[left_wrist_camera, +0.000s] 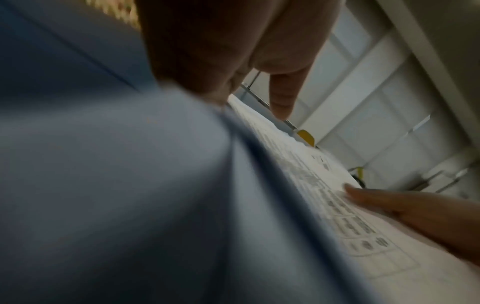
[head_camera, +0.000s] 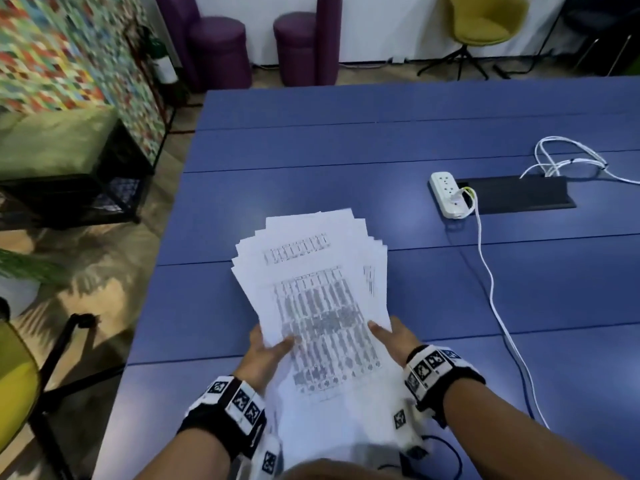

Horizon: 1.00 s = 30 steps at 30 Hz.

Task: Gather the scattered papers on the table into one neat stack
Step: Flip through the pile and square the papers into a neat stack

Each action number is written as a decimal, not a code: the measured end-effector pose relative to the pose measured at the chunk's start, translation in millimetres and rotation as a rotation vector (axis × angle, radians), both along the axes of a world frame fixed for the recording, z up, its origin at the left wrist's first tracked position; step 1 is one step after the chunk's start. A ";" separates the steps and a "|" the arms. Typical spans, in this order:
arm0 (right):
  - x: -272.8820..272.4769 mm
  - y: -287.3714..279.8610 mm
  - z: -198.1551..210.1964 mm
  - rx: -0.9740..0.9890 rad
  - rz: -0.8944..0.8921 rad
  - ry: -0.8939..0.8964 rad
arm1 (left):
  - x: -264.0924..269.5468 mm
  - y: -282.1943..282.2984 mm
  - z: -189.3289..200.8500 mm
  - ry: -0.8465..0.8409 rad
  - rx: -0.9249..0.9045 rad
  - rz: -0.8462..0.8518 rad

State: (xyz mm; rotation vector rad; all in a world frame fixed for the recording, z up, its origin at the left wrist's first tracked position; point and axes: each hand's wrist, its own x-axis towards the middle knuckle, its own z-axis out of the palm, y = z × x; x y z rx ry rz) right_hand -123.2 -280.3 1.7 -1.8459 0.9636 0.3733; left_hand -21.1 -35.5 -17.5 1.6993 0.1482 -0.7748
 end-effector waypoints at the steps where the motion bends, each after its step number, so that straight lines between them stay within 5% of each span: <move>1: 2.4 3.8 3.0 -0.007 0.028 -0.005 | -3.6 -3.7 0.0 0.000 -0.013 0.002; 6: 7.1 -18.3 22.6 0.115 -0.090 -0.056 | 15.4 9.1 -6.9 0.008 0.133 0.131; 9: -13.7 -26.3 18.9 0.357 -0.224 0.044 | 17.4 13.1 -6.8 -0.008 0.229 0.225; 15: -43.5 -13.5 0.3 0.646 -0.388 -0.009 | -4.4 -9.4 -4.3 0.178 0.269 0.332; 18: -33.2 -2.3 -7.8 0.599 -0.461 -0.123 | -27.0 -29.5 4.2 0.381 0.099 0.256; 21: -22.3 -10.5 -14.1 0.320 -0.591 -0.141 | -41.7 -38.0 30.1 0.568 -0.002 -0.085; 23: -19.6 -26.4 -14.2 0.230 -0.585 -0.101 | -23.5 -30.9 44.2 0.478 0.038 -0.257; 28: -12.0 -65.3 -0.1 0.010 -0.352 0.055 | 86.3 19.1 46.3 -0.376 0.534 0.055; 30: -6.9 -79.0 2.0 -0.098 -0.314 0.057 | 120.1 41.7 27.0 -0.409 0.780 0.049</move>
